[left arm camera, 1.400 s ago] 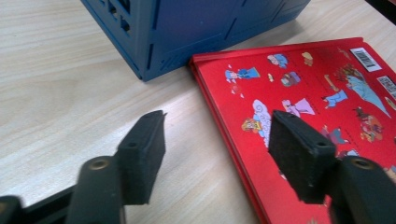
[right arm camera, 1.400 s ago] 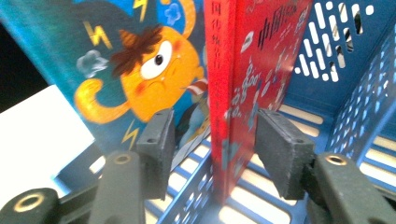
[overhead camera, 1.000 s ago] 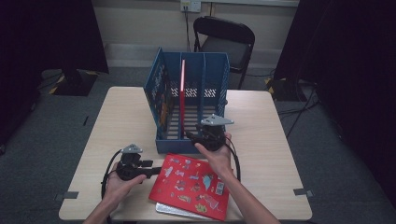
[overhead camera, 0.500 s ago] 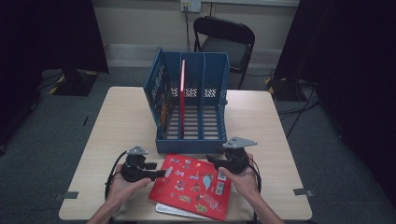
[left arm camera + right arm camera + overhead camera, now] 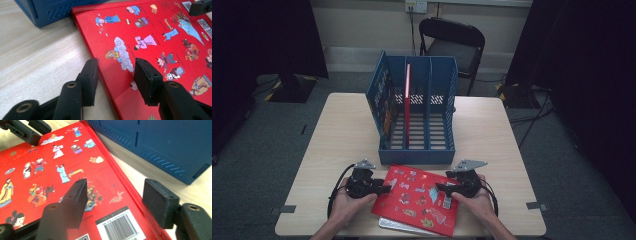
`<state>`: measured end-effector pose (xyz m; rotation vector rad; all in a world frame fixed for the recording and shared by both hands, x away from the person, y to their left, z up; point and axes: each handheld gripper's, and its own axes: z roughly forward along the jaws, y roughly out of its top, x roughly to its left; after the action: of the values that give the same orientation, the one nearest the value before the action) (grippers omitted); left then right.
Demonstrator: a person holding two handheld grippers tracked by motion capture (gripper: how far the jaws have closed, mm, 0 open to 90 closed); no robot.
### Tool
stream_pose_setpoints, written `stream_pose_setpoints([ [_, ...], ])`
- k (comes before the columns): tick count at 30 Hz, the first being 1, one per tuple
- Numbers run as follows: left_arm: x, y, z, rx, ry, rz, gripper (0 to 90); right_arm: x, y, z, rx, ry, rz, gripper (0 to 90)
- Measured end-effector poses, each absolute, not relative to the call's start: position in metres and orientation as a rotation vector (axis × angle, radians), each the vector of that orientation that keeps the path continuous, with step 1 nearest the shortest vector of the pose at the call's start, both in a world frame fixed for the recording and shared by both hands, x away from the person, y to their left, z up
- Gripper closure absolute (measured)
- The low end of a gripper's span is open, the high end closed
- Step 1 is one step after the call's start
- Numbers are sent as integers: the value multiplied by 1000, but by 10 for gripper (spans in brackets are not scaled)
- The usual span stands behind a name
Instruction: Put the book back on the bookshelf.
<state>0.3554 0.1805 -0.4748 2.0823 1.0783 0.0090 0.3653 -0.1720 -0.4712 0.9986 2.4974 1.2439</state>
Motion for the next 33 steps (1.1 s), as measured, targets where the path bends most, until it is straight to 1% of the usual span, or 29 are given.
stream_pose_setpoints([
  [4,354,182,-478,2064,1048,15,548,369,-174,-476,1025,2504,1205,326],
  [8,354,182,-481,2057,1048,-10,472,371,-176,-477,1047,2519,1226,348],
  [10,357,181,-479,2076,1061,-45,476,367,-174,-476,1029,2515,1201,357],
  [14,357,178,-475,2100,1070,-43,493,360,-177,-474,1030,2525,1192,386],
  [19,357,179,-474,2092,1060,-54,584,346,-185,-473,1022,2524,1191,429],
  [23,351,182,-473,2118,1045,-57,583,339,-186,-472,1027,2508,1178,439],
  [33,352,178,-474,2099,1054,-49,589,321,-192,-470,1026,2509,1150,489],
])
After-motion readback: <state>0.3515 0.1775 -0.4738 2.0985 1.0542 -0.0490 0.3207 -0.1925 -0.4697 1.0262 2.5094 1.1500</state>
